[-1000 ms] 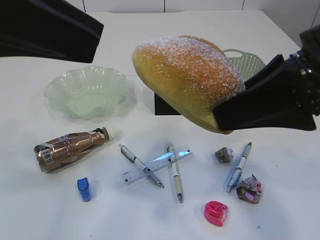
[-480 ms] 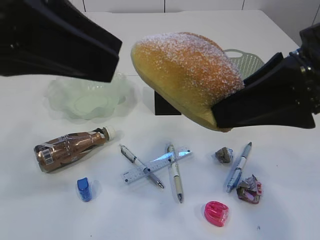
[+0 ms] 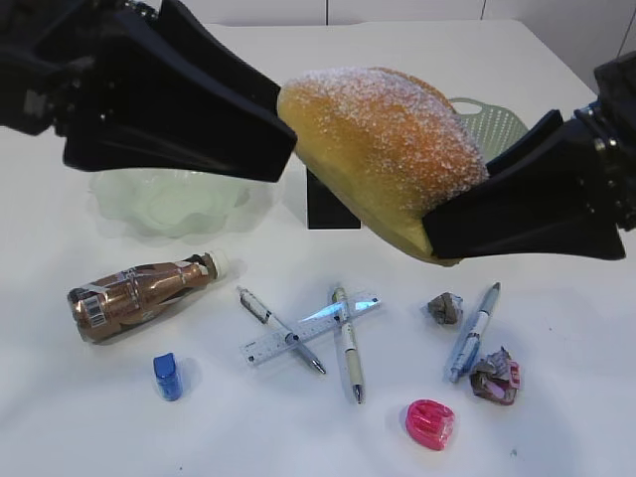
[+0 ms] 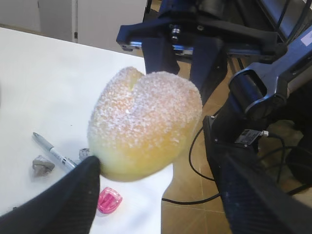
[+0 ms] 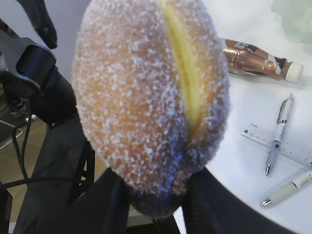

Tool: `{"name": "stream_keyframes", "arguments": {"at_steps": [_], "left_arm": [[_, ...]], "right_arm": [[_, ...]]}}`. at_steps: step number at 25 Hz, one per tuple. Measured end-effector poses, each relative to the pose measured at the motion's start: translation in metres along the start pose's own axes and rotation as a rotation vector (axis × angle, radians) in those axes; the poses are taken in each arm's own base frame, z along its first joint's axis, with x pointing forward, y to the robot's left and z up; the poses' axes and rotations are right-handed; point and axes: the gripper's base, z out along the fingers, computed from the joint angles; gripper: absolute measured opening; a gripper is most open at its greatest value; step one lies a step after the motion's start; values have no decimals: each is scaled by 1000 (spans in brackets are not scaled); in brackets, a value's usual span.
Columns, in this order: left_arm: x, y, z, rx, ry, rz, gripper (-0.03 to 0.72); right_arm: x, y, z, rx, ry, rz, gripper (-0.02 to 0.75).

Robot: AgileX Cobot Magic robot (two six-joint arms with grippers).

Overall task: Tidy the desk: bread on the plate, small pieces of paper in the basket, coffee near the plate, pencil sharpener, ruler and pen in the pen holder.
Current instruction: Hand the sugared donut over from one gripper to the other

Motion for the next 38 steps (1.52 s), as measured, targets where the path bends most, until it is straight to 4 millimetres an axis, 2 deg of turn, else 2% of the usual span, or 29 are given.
{"name": "stream_keyframes", "arguments": {"at_steps": [7, 32, 38], "left_arm": [[-13, 3, -2, -32, 0, 57, 550], [-12, -1, 2, 78, -10, 14, 548], [-12, 0, 2, 80, -12, 11, 498]], "right_arm": [[-3, 8, 7, -45, -4, -16, 257], [-8, 10, 5, -49, -13, -36, 257], [-8, 10, 5, -49, -13, -40, 257]]}}
